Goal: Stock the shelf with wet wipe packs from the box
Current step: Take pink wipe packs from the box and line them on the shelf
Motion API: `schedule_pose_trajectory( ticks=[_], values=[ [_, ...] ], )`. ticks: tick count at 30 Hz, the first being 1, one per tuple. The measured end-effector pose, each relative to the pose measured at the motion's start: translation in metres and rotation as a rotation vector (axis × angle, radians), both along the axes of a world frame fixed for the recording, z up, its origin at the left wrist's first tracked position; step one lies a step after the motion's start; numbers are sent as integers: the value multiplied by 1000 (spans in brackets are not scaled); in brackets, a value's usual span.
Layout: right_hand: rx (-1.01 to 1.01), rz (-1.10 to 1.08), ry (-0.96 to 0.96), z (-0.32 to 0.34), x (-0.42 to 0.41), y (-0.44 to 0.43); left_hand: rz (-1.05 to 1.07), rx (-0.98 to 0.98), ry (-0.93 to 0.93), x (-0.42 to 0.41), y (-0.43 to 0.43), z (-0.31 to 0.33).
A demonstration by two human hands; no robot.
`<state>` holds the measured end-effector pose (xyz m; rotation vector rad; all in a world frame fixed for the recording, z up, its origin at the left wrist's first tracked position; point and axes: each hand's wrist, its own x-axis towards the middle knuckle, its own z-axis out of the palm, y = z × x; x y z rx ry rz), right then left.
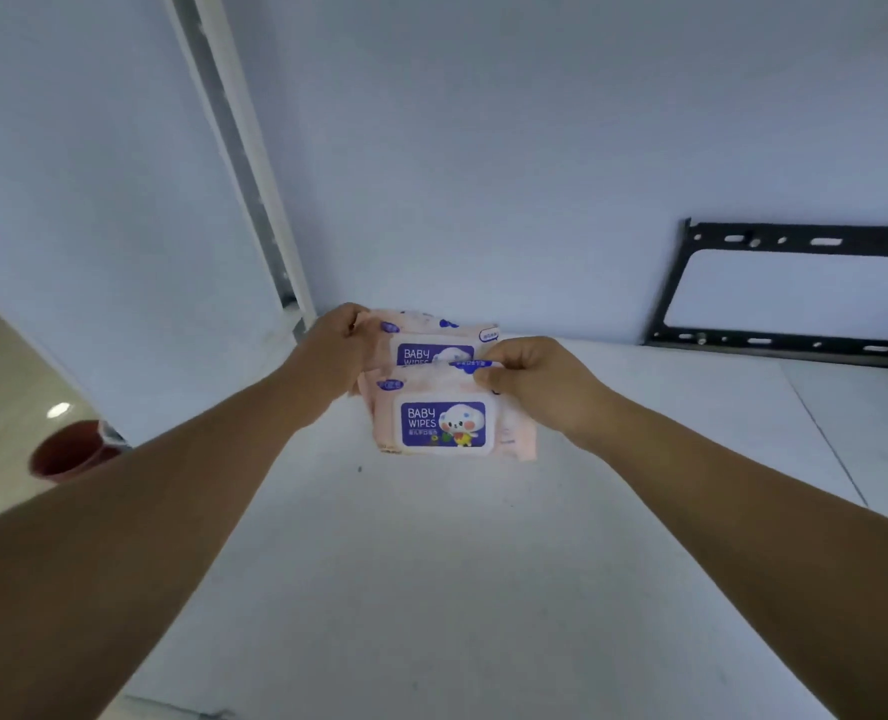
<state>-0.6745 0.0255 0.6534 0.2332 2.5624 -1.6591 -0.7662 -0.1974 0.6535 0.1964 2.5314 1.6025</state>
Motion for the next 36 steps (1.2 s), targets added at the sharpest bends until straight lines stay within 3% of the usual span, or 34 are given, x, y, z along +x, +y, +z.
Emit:
schedule_pose_trajectory(
  ticks=[10, 16, 21, 36],
  values=[
    [-43, 49, -22, -37, -88, -20, 74, 92, -128, -92, -3, -36],
    [-61, -35, 1, -47, -129, -26, 16, 247, -262, -137, 0, -38],
    [-114, -132, 76, -48, -161, -39, 44, 381, -251, -177, 0, -34],
    [-19, -387, 102, -60, -196, -56, 106, 80, -150, -204, 1, -45]
  ],
)
